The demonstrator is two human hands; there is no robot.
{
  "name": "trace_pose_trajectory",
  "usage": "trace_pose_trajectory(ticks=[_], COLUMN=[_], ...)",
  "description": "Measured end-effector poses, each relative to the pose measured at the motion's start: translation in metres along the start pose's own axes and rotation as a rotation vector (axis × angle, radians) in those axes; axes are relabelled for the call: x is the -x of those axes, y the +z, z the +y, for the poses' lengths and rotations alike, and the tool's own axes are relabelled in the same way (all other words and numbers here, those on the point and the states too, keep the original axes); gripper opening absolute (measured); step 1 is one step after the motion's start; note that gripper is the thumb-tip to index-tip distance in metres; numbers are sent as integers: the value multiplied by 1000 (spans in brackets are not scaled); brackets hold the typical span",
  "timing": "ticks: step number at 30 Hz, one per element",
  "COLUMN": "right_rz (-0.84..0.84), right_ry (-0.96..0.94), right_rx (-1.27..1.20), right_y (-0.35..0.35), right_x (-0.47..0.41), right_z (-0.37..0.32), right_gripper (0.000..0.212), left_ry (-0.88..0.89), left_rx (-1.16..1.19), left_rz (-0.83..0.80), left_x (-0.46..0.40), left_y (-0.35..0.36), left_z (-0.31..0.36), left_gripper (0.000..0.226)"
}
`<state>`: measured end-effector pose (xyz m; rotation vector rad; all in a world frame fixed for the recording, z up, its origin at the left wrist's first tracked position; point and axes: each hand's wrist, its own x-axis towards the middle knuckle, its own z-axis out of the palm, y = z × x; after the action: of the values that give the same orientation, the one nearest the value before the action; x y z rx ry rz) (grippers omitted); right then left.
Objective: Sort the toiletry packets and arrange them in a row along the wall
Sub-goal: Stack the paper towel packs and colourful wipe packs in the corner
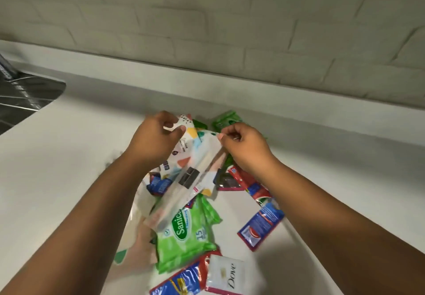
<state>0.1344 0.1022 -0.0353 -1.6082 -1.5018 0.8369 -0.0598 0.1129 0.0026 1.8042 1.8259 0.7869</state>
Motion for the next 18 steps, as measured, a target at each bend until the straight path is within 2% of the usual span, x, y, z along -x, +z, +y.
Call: trace_pose_trajectory(ticks=[4, 9, 12, 15, 18], right_rz=[40, -204, -203, -227, -171], right_ry=[-59, 113, 161, 190, 190], right_rx=[208, 623, 617, 501, 377], right_y=[24, 48, 56, 59, 60], right_x=[-20, -41, -44, -45, -44], right_z=[-27, -40, -41, -42, -37], right_gripper=[23, 41, 42, 35, 24], left_ry=[-123, -221, -251, -270, -257], left_rx=[-60, -114, -118, -100, -37], left_rz=[64, 44, 42, 30, 70], left_x=[-2, 2, 2, 0, 0], left_y=[-7, -1, 3, 4, 3], left_z=[-29, -50, -52, -52, -51], left_gripper=[32, 48, 50, 46, 33])
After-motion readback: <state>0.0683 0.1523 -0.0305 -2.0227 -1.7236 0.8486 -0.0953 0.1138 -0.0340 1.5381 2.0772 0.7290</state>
